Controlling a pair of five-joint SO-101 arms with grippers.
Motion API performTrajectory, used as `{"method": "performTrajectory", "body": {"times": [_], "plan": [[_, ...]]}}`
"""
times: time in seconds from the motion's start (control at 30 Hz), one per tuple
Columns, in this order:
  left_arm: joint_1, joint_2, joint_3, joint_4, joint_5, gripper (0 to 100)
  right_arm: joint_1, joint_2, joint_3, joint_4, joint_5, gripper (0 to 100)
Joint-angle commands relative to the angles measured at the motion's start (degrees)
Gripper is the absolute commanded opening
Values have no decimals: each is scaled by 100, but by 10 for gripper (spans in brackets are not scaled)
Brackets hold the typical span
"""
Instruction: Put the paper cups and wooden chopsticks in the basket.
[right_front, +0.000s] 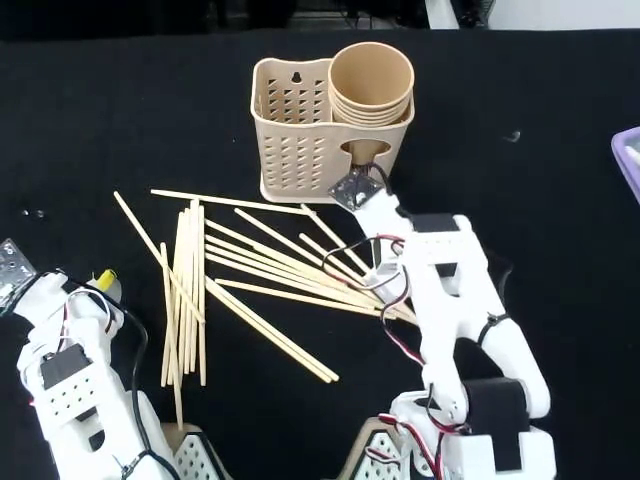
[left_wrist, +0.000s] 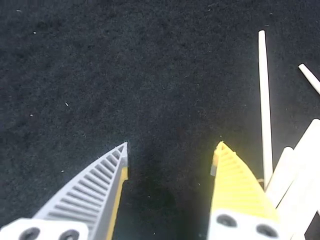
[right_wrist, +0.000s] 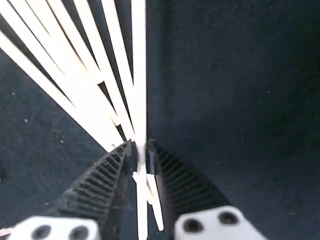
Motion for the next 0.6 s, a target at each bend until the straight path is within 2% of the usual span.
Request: {"method": "performTrajectory", "body": {"times": [0.0,0.1,0.2,0.4,0.57], "plan": [[4,-88,-303,-97,-53,264,-220,4,-347,369,53,113],[4,-88,-303,-97,-53,264,-475,4,-347,422,53,172],[4,-88,-303,-97,-53,264,-800,-31,-356,229,-44,177],[4,-88,-303,-97,-53,264,-1143,13,-198,-1143,-1240,177],[4,-88,-303,-97,-53,264,-1336,13,400,-1873,-1371,177]]}}
